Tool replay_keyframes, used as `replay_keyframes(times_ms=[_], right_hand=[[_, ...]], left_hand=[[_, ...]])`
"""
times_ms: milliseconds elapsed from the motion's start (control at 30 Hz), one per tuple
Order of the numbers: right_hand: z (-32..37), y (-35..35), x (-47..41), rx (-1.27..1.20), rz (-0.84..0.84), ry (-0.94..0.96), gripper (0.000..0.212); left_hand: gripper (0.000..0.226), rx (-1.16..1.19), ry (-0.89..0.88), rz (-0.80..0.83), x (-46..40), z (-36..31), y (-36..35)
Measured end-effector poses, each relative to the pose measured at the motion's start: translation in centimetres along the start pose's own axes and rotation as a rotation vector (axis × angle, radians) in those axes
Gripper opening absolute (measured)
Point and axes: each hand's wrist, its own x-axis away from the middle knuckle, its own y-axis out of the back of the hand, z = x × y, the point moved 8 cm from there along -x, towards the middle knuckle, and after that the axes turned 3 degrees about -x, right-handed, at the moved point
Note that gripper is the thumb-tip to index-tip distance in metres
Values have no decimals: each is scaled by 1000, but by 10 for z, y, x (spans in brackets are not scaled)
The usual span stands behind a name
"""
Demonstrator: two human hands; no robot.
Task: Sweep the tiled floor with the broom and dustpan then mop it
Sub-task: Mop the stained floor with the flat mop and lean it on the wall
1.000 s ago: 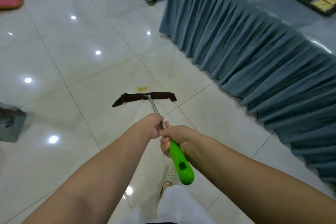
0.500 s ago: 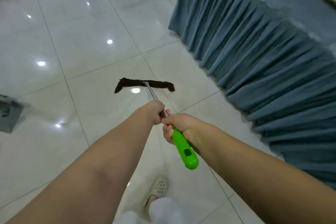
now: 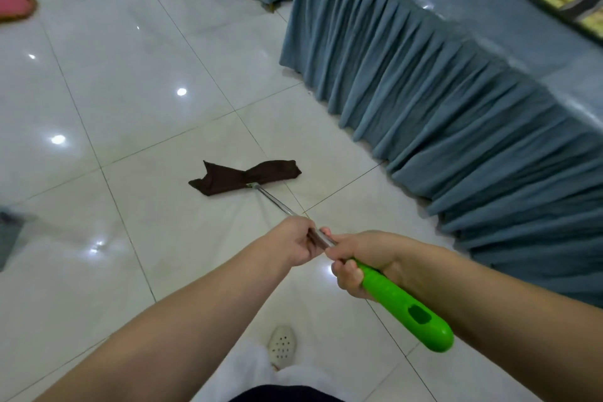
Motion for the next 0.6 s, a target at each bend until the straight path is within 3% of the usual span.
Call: replay_keyframes(times_ms=[133,600], right_hand=[[7,1,0,106,-64,28,50],[150,-39,-51,199,-28,0,37]], left_hand=[[16,39,10,-25,2,-1,3],[21,239,-4,-3,-38,-147,0]])
